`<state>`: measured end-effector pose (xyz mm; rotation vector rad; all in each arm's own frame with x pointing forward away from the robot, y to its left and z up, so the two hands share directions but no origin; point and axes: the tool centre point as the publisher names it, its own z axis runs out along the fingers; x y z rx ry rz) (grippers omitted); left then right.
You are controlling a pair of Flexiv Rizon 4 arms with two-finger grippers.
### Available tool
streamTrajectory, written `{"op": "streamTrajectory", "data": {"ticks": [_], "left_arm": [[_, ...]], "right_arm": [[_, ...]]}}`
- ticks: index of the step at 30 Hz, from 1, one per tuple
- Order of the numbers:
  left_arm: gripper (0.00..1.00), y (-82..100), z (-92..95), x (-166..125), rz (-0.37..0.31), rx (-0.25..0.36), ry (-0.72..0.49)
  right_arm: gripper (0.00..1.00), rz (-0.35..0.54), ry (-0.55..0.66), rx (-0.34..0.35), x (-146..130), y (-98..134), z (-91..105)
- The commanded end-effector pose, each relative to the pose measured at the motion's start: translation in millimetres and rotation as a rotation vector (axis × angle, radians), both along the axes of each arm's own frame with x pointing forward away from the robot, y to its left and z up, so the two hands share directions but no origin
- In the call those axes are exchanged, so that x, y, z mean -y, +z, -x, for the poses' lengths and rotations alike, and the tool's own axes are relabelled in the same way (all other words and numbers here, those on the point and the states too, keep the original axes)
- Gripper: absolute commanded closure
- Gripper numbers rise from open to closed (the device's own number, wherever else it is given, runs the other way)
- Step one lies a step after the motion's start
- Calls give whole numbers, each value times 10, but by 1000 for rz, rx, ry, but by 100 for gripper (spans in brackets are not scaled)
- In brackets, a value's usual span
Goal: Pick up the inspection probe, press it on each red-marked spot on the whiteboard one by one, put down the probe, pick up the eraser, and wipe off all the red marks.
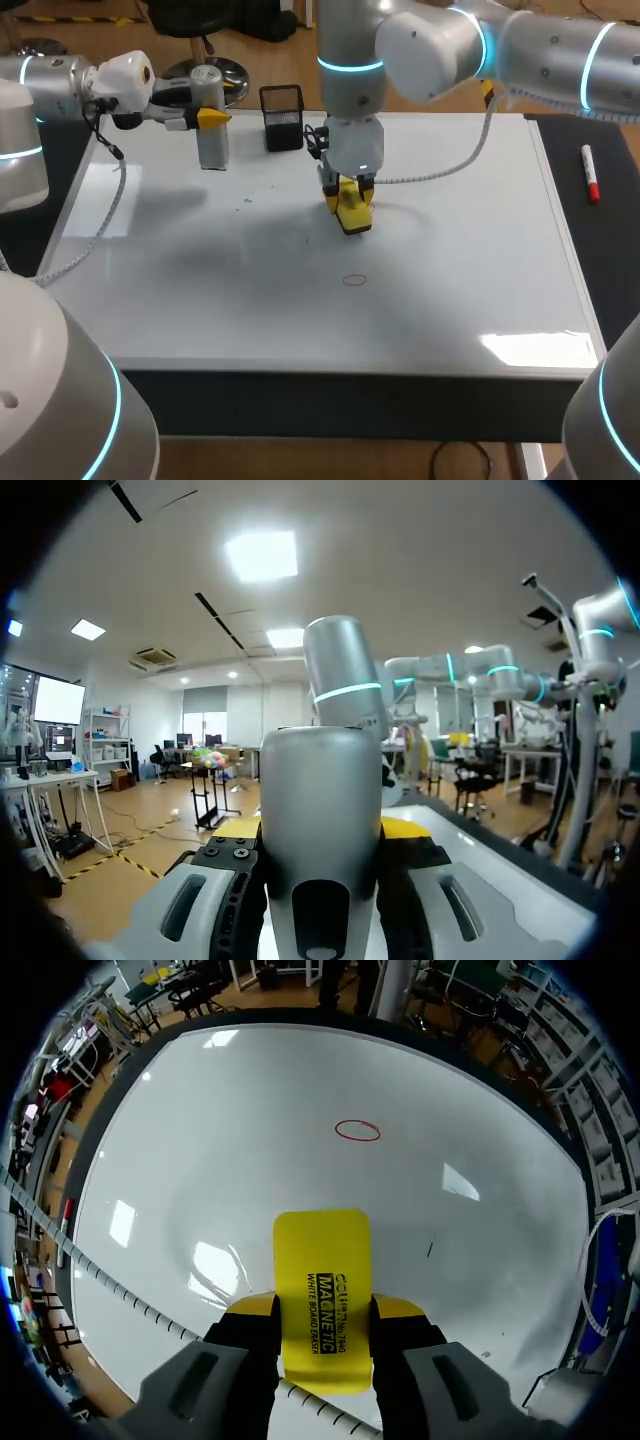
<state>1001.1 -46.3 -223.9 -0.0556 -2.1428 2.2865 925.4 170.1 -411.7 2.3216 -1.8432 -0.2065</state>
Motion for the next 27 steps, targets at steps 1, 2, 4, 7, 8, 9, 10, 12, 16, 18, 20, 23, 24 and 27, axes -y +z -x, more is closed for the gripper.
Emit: {"op": "streamTrajectory", "data": {"ticks": [1, 2, 4, 7, 8, 9, 10, 12, 16, 18, 20, 23, 24, 27], "left_arm": [[100, 18, 22, 4, -2, 2, 5], [100, 18, 22, 4, -2, 2, 5], [100, 18, 22, 4, -2, 2, 5], [100, 18, 22, 4, -2, 2, 5], [100, 18, 22, 4, -2, 2, 5], [100, 18, 22, 4, -2, 2, 5], [100, 18, 22, 4, -2, 2, 5], [100, 18, 22, 4, -2, 2, 5], [100, 18, 22, 4, -2, 2, 5], [100, 18, 22, 4, -2, 2, 5], [100, 18, 22, 4, -2, 2, 5], [100, 18, 22, 4, -2, 2, 5], [100, 18, 22, 4, -2, 2, 5], [100, 18, 22, 4, -2, 2, 5]], "right_arm": [[100, 6, -6, -16, 57, -62, -36], [100, 7, -9, -18, 82, -81, -40], [100, 12, -19, -23, 132, -112, -41], [100, 16, -36, -30, 215, -150, -36], [100, 17, -41, -32, 249, -167, -34], [100, 18, -46, -34, 274, -182, -31], [100, 21, -52, -37, 300, -200, -27], [100, 26, -59, -44, 350, -238, -20], [100, 38, -79, -58, 465, -293, -8], [100, 44, -90, -63, 530, -309, -2], [100, 51, -103, -70, 597, -325, 3], [100, 57, -118, -74, 697, -337, 9], [100, 61, -124, -77, 730, -342, 10], [100, 67, -141, -79, 825, -344, 18]]}}
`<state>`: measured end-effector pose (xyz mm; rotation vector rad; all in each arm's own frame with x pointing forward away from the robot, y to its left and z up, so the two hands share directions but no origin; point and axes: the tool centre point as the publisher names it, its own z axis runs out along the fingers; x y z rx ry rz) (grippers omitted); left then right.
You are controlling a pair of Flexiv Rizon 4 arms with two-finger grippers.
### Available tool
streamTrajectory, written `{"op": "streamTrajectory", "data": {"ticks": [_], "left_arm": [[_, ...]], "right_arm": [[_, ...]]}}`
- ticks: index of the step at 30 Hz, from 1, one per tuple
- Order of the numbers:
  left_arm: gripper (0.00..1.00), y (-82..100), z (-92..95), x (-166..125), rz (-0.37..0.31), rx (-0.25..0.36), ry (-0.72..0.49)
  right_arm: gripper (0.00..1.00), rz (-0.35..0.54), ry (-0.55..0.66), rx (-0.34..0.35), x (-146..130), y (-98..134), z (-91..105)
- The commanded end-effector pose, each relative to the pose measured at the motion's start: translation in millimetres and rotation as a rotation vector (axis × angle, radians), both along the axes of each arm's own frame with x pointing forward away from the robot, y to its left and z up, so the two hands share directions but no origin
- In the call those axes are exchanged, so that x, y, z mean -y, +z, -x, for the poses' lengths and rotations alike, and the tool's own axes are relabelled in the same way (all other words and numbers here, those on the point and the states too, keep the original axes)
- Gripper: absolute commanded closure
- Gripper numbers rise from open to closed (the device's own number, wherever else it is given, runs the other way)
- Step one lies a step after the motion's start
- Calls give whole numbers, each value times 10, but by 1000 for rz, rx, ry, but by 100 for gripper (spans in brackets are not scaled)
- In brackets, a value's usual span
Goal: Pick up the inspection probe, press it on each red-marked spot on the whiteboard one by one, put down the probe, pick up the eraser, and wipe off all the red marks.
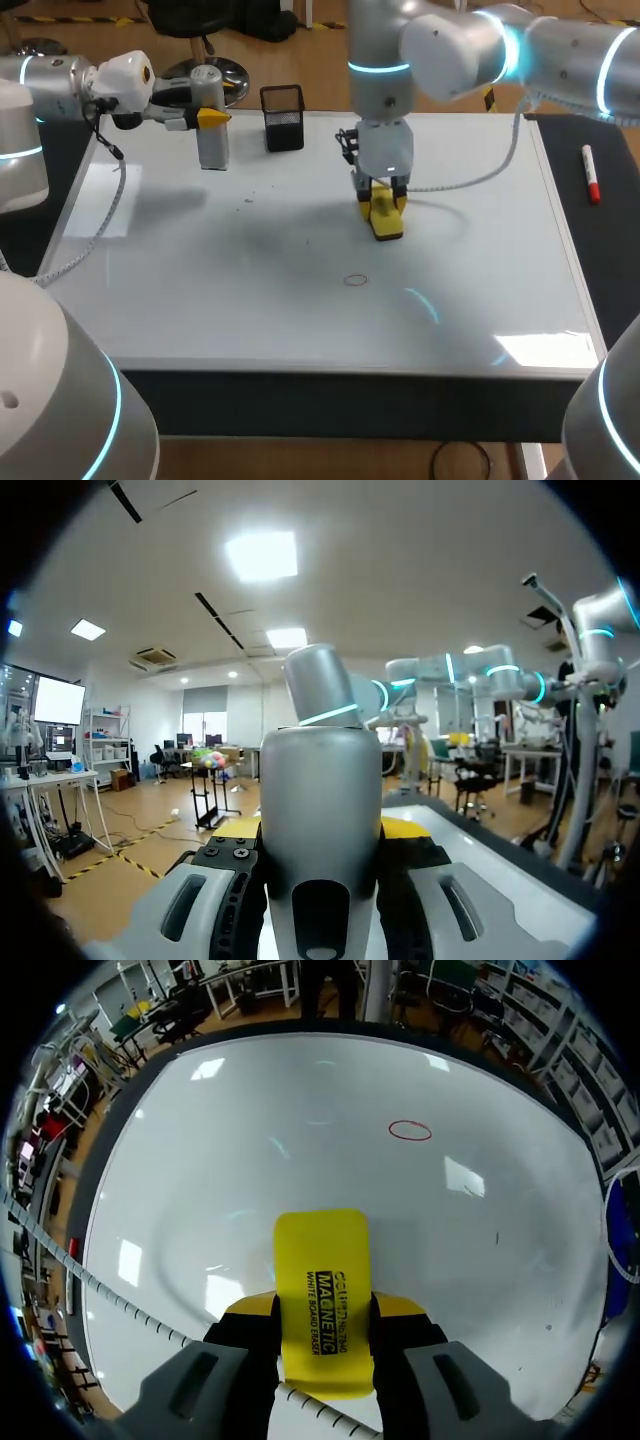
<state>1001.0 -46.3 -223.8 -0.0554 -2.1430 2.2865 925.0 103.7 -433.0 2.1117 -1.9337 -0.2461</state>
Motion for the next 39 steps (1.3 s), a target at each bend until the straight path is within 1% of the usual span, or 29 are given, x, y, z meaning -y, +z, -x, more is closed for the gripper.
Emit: {"op": "streamTrajectory", "data": {"ticks": [1, 9, 13, 16, 21, 24, 26, 28, 31, 34, 35, 39], "left_arm": [[100, 17, 21, 4, -2, 2, 5], [100, 17, 21, 4, -2, 2, 5], [100, 17, 21, 4, -2, 2, 5], [100, 17, 21, 4, -2, 2, 5], [100, 17, 21, 4, -2, 2, 5], [100, 17, 21, 4, -2, 2, 5], [100, 17, 21, 4, -2, 2, 5], [100, 17, 21, 4, -2, 2, 5], [100, 17, 21, 4, -2, 2, 5], [100, 17, 21, 4, -2, 2, 5], [100, 17, 21, 4, -2, 2, 5], [100, 17, 21, 4, -2, 2, 5]], "right_arm": [[100, -1, -12, 4, 187, -129, 17], [100, 9, -32, 9, 297, -81, 15], [100, 12, -36, 26, 305, 6, 6], [100, 19, -31, 58, 292, 147, -4], [100, 31, 18, 104, 217, 531, -33], [100, 36, 31, 127, 208, 664, -80], [100, 36, 30, 135, 224, 696, -117], [100, 14, 20, 142, 245, 696, -150], [100, 12, 12, 141, 303, 681, -235], [100, 7, -15, 155, 424, 704, -362], [100, 20, -21, 155, 475, 716, -412], [100, 31, -69, 165, 707, 756, -625]]}}
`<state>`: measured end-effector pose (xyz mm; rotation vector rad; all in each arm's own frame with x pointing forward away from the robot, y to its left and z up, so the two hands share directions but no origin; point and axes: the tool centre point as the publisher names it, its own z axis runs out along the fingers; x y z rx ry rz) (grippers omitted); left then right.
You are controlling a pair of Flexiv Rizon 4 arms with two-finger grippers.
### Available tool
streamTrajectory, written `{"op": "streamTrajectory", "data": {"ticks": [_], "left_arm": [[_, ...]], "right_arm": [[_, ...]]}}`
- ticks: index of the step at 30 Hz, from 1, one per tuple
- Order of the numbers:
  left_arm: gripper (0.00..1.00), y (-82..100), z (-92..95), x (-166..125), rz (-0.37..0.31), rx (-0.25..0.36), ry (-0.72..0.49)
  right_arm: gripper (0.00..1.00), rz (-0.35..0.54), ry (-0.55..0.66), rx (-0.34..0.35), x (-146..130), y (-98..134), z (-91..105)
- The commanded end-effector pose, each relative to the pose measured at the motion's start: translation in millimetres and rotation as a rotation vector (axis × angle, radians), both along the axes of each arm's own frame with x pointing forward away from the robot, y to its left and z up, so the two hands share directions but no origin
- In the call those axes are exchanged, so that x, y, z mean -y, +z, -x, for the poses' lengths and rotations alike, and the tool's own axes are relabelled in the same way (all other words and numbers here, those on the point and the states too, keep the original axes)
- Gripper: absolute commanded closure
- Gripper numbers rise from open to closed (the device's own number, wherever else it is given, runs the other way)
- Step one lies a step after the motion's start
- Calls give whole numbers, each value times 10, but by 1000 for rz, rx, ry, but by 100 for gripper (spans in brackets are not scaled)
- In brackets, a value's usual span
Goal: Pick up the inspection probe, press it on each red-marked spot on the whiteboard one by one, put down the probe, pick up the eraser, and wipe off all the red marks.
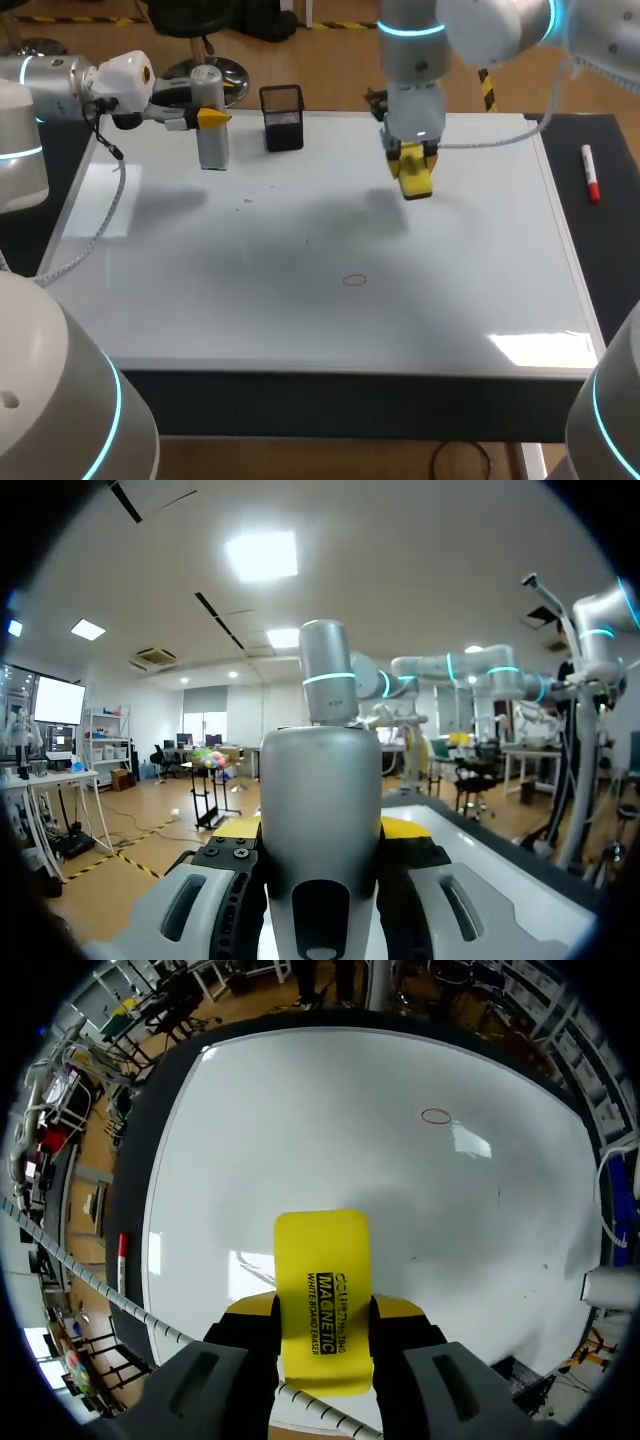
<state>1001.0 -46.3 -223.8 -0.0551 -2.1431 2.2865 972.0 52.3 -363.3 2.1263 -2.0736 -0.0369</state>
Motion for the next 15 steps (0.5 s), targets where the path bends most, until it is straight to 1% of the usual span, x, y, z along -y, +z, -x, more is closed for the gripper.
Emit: {"op": "streamTrajectory", "data": {"ticks": [1, 2, 6, 11, 15], "left_arm": [[100, 17, 20, 3, -2, 2, 5], [100, 17, 20, 3, -2, 2, 5], [100, 17, 20, 3, -2, 2, 5], [100, 17, 20, 3, -2, 2, 5], [100, 17, 20, 3, -2, 2, 5]], "right_arm": [[100, -13, -29, -9, 249, 70, -199], [100, 3, -36, -14, 294, 80, -239], [100, -2, -75, -6, 464, 118, -381], [100, -5, -145, -6, 690, 101, -514], [100, -18, -176, 3, 779, 89, -601]]}}
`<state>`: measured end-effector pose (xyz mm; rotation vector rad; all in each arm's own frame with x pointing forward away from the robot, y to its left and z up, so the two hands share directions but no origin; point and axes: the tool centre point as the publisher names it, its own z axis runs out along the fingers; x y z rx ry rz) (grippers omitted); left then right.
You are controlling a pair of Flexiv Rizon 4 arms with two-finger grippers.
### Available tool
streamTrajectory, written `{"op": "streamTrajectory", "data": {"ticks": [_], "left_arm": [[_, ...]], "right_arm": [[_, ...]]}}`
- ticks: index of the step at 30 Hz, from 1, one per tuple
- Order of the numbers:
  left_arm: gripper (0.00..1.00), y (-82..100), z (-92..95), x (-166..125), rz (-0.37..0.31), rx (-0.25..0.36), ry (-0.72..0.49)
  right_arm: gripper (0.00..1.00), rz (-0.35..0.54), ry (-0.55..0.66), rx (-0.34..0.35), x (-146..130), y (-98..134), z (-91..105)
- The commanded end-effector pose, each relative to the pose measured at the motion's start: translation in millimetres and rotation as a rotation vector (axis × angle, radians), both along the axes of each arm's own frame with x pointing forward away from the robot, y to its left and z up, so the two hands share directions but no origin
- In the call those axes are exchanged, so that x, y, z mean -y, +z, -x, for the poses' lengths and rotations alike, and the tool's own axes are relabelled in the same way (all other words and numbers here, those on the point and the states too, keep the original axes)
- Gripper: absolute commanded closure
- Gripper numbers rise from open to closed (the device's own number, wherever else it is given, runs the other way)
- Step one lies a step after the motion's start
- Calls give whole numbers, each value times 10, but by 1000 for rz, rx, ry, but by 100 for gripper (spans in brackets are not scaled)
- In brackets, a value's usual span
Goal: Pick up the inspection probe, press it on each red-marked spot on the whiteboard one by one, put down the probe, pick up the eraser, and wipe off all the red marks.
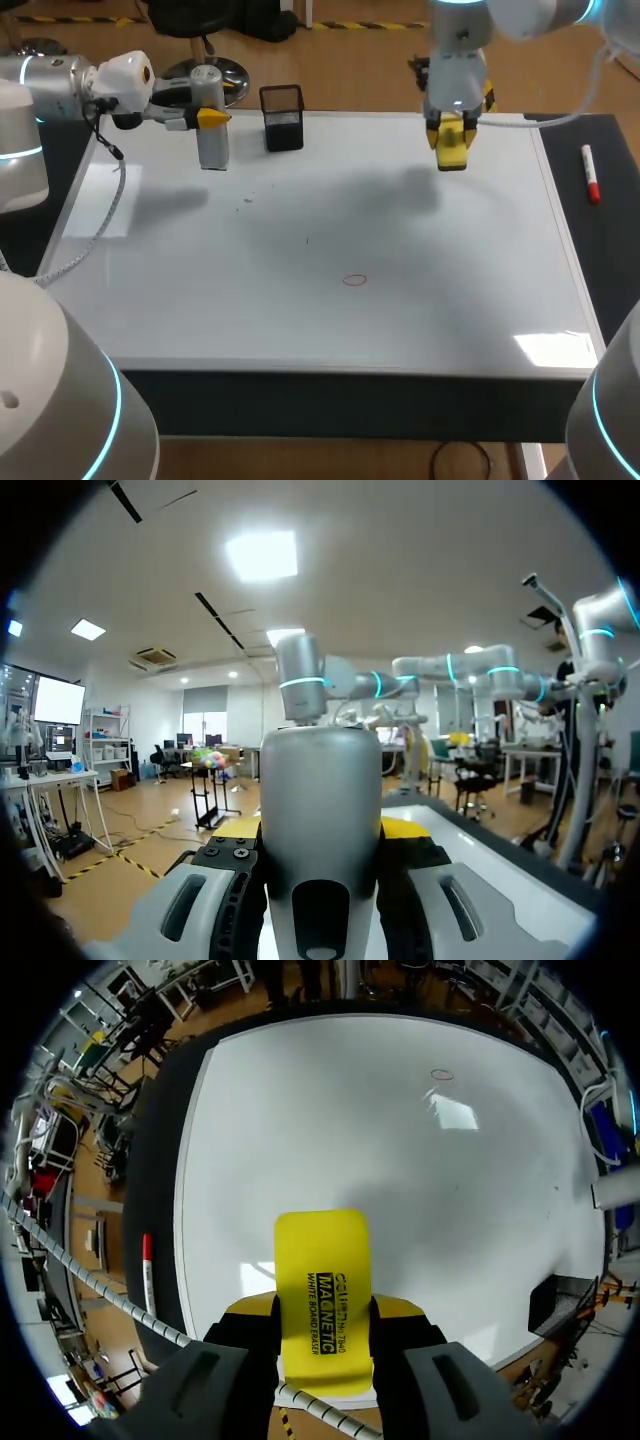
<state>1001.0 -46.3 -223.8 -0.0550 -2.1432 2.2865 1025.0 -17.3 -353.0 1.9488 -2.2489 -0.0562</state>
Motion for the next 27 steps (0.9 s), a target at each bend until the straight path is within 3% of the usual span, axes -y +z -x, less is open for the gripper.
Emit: {"op": "streamTrajectory", "data": {"ticks": [1, 10, 27], "left_arm": [[100, 17, 20, 3, -2, 2, 5], [100, 17, 20, 3, -2, 2, 5], [100, 17, 20, 3, -2, 2, 5]], "right_arm": [[100, -21, -12, 5, 94, -16, -88], [100, -47, -28, 11, 50, -39, -204], [100, -25, -11, 6, -1, -15, -137]]}}
